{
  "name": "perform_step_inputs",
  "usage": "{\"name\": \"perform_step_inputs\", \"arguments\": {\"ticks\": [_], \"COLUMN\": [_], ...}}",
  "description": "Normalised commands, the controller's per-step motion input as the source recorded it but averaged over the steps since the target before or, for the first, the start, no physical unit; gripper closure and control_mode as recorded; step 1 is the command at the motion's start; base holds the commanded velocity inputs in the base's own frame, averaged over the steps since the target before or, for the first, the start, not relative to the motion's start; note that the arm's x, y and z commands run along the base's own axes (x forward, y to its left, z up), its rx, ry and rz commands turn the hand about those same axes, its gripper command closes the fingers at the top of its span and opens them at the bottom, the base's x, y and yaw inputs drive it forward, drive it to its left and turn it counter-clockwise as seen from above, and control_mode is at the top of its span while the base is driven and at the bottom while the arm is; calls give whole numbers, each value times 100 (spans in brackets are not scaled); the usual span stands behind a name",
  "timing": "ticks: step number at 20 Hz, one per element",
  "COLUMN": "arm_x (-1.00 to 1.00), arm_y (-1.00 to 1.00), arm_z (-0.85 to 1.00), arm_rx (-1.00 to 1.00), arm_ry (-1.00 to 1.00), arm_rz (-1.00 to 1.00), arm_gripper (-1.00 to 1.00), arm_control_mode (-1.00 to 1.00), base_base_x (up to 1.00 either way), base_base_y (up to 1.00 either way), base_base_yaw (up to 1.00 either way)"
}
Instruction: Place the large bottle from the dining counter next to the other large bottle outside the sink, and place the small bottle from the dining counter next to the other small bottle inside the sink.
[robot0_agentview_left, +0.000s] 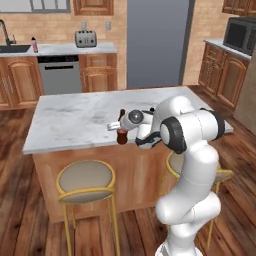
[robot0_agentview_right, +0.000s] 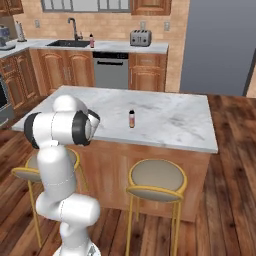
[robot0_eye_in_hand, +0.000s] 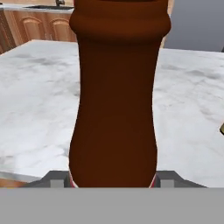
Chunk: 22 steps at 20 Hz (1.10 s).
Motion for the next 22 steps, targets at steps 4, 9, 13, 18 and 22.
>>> {"name": "perform_step_inputs", "arguments": {"ticks": [4,9,13,18,22], "arm_x": [0,0,0,0,0], "arm_y": [0,0,0,0,0], "arm_z": [0,0,0,0,0], "arm_rx": [0,0,0,0,0], "arm_ry": [0,0,0,0,0], "arm_rz": [0,0,0,0,0], "arm_gripper": [100,100,100,100,100], "arm_control_mode": [100,100,100,100,100], "base_base_x": [1,0,1,11,24], "base_base_y": [90,93,95,93,88], "base_base_yaw": [5,5,5,6,5]}}
